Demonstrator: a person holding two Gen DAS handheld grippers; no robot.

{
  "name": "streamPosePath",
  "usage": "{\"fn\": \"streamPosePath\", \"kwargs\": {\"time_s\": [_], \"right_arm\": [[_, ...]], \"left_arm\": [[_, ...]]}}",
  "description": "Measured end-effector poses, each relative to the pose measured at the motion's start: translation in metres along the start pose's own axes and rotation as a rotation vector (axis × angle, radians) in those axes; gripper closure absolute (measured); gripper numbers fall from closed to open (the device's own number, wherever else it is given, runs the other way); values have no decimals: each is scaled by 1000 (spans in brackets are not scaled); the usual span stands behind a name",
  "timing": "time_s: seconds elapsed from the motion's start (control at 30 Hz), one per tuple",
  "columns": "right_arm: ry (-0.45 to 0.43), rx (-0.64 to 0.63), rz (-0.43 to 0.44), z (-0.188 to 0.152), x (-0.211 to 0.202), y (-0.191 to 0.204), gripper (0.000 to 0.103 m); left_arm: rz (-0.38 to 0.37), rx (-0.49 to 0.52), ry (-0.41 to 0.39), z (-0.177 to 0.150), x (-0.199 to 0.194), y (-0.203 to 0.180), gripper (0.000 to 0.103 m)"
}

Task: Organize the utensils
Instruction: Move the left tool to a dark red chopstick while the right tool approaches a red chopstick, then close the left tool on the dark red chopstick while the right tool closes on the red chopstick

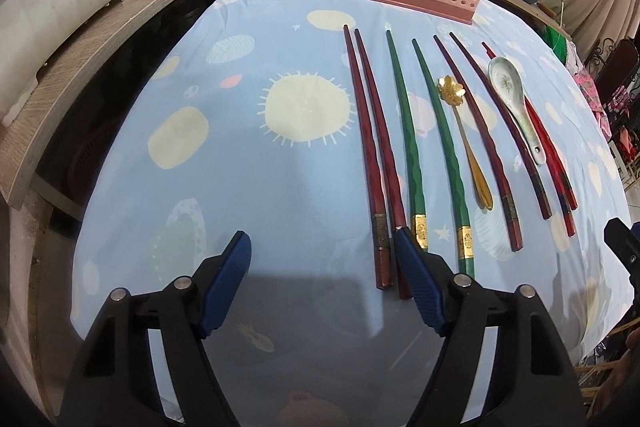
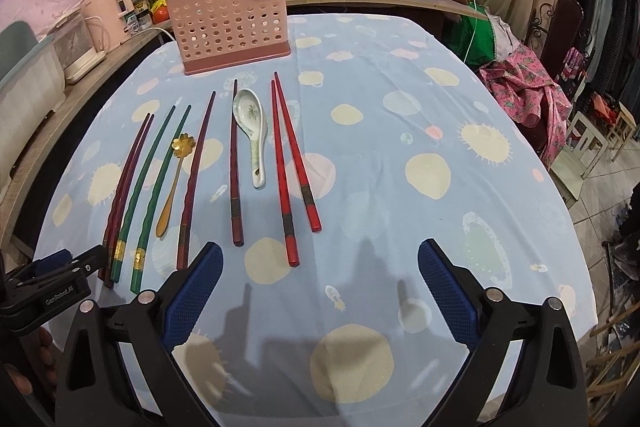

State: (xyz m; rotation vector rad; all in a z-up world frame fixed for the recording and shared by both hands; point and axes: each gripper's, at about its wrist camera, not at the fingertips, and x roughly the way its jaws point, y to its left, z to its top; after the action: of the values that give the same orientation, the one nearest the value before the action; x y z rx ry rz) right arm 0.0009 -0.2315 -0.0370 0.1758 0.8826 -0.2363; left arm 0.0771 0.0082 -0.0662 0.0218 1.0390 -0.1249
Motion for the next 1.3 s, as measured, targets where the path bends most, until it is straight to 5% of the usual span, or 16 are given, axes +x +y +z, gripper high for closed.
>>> {"fn": "streamPosePath", "kwargs": {"time_s": [0.2,0.3,0.5,0.67,1.3], "right_arm": [[16,2,8,1,4,0,24],[21,9,15,4,8,-3,35],[31,14,32,15,24,-7,64],[59,7,56,24,43,-5,86],[98,11,94,18,66,-5,94]], "left_arm": [[0,14,-3,0,1,-1,56],[-19,23,-5,1,0,-2,77],[-39,27,-3,7,4,-3,93],[-41,27,-1,9,7,-5,94],[-88,-18,9,6,4,2,94]]}}
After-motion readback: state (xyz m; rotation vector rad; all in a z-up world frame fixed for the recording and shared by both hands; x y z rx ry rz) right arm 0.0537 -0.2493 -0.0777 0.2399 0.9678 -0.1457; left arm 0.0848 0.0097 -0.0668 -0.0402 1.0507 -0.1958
